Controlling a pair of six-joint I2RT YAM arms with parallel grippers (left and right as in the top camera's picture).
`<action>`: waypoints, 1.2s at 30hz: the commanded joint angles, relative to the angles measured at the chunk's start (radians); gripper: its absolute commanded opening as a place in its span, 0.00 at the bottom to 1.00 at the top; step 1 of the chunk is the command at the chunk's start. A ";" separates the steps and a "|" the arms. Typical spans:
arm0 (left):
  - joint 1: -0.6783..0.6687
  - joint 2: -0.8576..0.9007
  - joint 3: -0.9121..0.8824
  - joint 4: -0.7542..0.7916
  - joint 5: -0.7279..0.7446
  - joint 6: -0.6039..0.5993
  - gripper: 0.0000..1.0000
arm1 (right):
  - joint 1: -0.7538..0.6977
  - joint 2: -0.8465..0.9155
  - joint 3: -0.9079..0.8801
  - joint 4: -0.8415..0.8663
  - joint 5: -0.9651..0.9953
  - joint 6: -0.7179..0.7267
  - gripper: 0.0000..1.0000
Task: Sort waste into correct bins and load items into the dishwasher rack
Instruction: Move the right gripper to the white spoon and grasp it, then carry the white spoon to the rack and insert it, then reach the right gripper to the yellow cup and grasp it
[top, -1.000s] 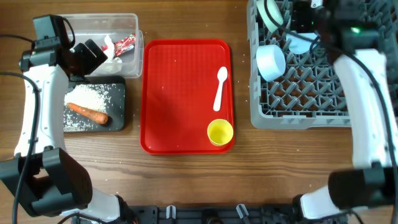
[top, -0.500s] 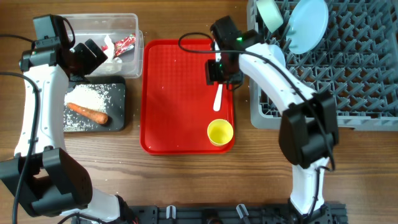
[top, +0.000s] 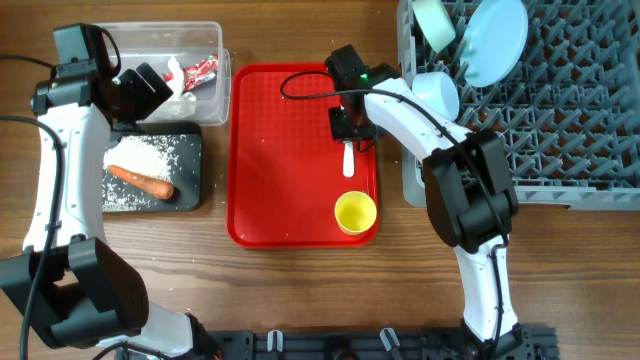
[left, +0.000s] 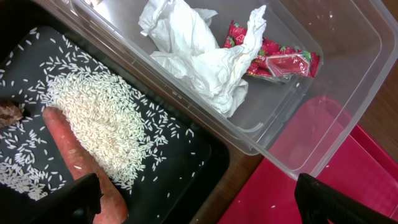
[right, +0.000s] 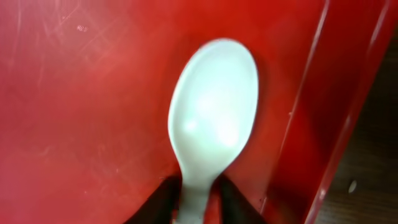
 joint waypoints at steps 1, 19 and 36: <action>0.001 0.006 -0.002 0.002 0.008 -0.010 1.00 | -0.003 0.032 -0.022 0.006 0.025 -0.010 0.13; 0.001 0.006 -0.002 0.002 0.008 -0.010 1.00 | -0.107 -0.459 0.060 -0.079 0.028 -0.089 0.04; 0.001 0.006 -0.002 0.002 0.008 -0.010 1.00 | -0.557 -0.565 -0.324 0.002 -0.019 -0.362 0.76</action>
